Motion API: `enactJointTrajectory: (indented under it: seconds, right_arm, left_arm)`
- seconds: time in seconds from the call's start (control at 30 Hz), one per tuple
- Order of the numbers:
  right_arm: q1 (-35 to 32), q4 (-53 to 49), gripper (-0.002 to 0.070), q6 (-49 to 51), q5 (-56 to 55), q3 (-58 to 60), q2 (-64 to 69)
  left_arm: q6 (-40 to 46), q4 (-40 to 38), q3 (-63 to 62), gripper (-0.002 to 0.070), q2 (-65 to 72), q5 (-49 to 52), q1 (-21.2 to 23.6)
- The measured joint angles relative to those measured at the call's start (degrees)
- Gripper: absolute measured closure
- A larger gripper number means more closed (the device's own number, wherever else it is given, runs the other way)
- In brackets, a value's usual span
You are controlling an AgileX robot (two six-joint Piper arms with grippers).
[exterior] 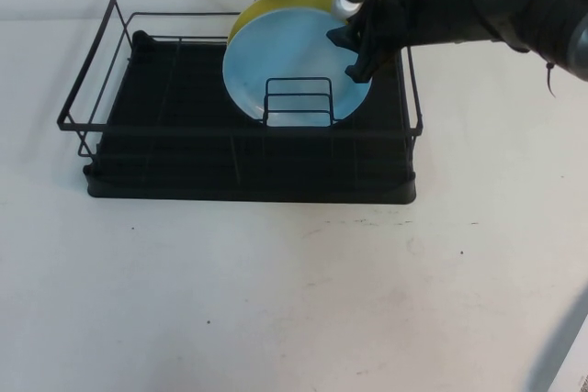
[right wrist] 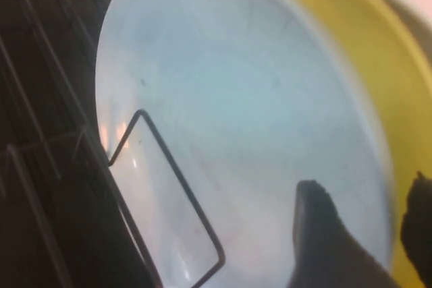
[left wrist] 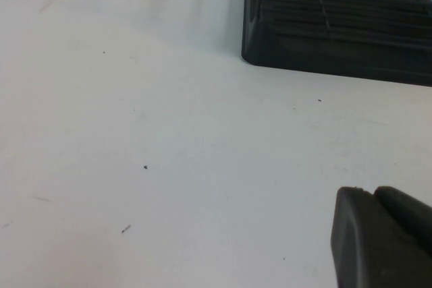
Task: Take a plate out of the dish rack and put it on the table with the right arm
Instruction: Grasp the plate from the shelf
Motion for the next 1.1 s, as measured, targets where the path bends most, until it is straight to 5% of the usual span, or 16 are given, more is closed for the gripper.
enactJointTrajectory:
  seconds: [1.1]
  right_arm:
    - [0.0,7.84,0.0433,-6.76,-7.32,0.0,4.84]
  left_arm:
    - [0.0,0.0,0.0,0.0679,0.0,0.0,0.0]
